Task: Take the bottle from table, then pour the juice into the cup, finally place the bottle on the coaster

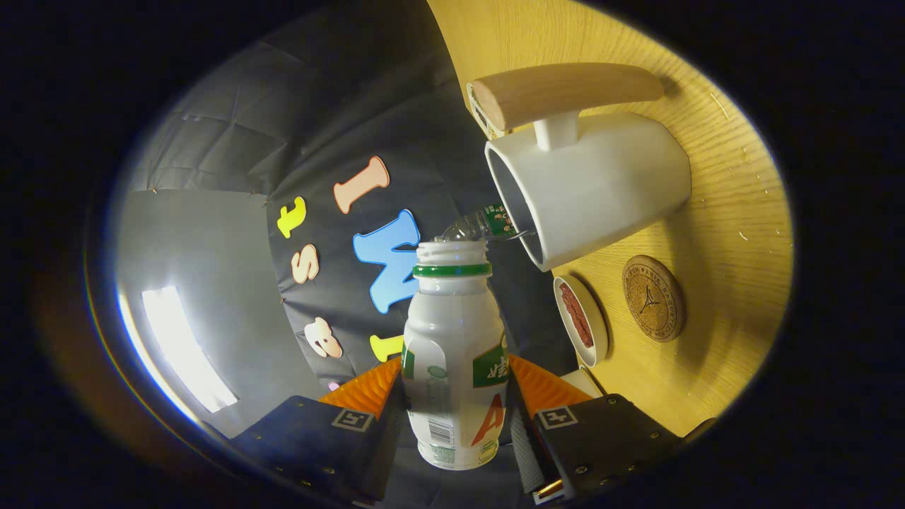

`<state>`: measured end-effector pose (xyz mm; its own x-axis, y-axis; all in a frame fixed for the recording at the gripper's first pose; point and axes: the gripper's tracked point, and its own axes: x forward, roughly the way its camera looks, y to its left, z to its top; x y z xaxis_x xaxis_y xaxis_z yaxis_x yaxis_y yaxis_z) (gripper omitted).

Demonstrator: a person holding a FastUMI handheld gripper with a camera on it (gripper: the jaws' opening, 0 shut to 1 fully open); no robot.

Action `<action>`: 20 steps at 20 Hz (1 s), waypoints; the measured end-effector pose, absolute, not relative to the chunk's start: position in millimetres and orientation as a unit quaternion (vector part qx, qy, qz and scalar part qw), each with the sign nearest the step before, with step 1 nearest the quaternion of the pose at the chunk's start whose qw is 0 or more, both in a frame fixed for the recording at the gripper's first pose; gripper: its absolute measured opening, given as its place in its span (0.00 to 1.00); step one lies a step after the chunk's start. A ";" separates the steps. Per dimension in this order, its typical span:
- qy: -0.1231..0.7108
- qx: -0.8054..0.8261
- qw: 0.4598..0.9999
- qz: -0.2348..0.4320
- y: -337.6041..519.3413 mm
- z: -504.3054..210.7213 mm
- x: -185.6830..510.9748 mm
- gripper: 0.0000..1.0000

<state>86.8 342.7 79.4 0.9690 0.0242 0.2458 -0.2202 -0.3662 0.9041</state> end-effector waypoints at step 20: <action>-0.069 0.824 0.553 0.102 329.9 81.3 89.2 0.69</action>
